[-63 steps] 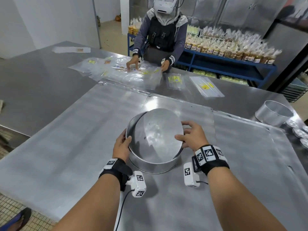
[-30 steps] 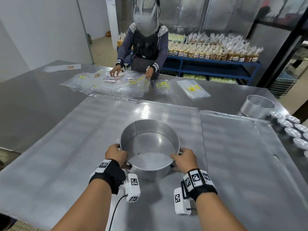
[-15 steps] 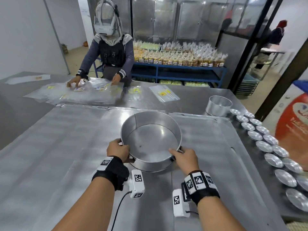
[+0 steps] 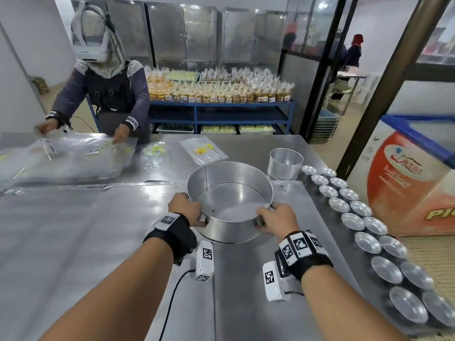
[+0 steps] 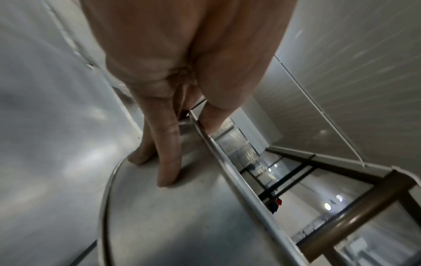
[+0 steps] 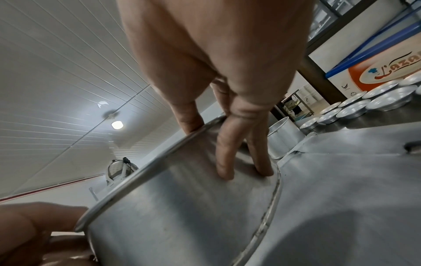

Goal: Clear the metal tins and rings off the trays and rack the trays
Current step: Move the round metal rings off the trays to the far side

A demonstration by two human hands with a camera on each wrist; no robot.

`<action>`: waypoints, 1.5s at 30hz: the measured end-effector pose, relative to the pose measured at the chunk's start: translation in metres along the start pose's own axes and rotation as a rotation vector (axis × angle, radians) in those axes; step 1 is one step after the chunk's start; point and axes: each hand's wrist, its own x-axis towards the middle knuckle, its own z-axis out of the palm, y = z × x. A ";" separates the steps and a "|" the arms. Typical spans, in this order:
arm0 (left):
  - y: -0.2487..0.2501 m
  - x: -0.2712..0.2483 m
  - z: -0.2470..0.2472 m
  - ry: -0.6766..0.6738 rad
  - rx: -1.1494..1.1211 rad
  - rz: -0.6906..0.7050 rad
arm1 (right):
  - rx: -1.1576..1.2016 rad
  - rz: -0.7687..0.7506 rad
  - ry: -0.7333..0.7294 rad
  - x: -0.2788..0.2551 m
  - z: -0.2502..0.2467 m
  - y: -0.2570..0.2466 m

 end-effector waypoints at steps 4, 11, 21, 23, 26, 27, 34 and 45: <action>0.034 0.058 0.022 0.002 0.128 0.050 | -0.037 0.064 -0.033 0.048 0.004 -0.030; 0.067 0.178 0.068 -0.031 0.134 0.084 | -0.151 0.079 0.032 0.173 0.024 -0.035; 0.082 0.300 0.115 0.019 0.117 0.134 | -0.225 0.051 0.053 0.283 0.046 -0.048; 0.080 0.316 0.126 0.027 0.128 0.148 | -0.200 0.077 0.062 0.295 0.050 -0.047; 0.072 0.331 0.140 0.044 0.128 0.156 | -0.143 0.090 0.056 0.308 0.053 -0.044; 0.069 0.335 0.144 0.058 0.120 0.164 | -0.182 0.081 0.064 0.314 0.054 -0.041; 0.055 0.351 0.167 0.056 -0.043 0.220 | -0.465 -0.018 0.180 0.352 0.067 -0.019; 0.046 0.373 0.200 0.011 -0.223 0.282 | -0.595 -0.064 0.224 0.387 0.068 -0.010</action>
